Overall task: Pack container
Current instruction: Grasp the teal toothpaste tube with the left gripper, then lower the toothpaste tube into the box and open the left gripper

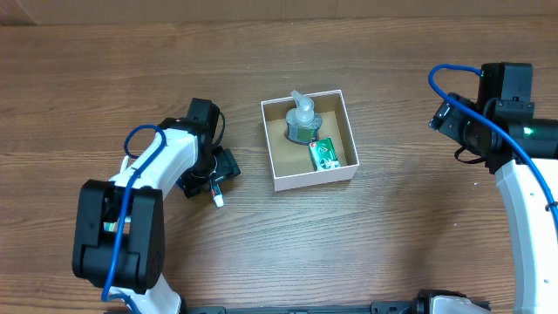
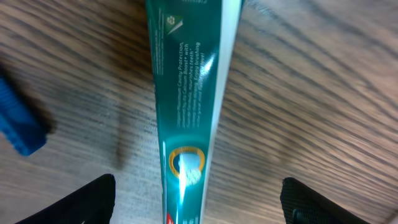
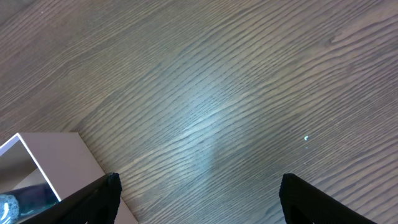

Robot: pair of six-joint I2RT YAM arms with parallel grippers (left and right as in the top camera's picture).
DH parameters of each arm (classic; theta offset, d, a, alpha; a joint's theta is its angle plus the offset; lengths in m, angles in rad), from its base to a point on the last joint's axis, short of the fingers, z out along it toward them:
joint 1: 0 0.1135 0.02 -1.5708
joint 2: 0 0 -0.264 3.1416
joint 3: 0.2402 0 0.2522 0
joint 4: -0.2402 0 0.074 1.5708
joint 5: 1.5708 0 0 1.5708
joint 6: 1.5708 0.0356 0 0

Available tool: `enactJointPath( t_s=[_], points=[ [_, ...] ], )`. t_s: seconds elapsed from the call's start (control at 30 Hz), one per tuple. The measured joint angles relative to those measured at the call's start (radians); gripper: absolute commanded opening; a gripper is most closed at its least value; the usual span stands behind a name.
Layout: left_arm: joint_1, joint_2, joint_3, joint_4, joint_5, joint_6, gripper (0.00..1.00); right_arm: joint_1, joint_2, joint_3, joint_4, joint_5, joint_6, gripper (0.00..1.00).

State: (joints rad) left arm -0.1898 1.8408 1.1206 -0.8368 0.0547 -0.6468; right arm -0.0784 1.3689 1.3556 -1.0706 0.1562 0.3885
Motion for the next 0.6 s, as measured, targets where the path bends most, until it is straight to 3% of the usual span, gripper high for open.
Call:
enactJointPath(
  t_s=[0.23, 0.3, 0.37, 0.43, 0.47, 0.6],
  points=[
    [0.0, 0.024, 0.0, 0.008, 0.006, 0.003, 0.7, 0.0, 0.0, 0.0, -0.001, 0.0, 0.0, 0.84],
    [0.0, 0.024, 0.0, 0.006, 0.007, 0.011, 0.62, 0.0, 0.0, 0.0, -0.001, 0.0, 0.0, 0.84],
    [0.0, 0.024, 0.0, 0.006, 0.01, 0.017, 0.45, 0.0, 0.0, 0.0, 0.0, 0.0, 0.0, 0.83],
    [0.0, 0.024, 0.0, 0.006, 0.014, 0.017, 0.4, 0.0, 0.0, 0.0, -0.001, 0.0, 0.0, 0.83],
    [0.0, 0.024, 0.0, 0.006, 0.014, 0.019, 0.33, 0.0, 0.0, 0.0, -0.001, 0.0, 0.0, 0.83],
    [0.0, 0.024, 0.0, 0.004, 0.016, 0.021, 0.23, 0.0, 0.0, 0.0, -0.001, 0.0, 0.0, 0.84]
  ],
)
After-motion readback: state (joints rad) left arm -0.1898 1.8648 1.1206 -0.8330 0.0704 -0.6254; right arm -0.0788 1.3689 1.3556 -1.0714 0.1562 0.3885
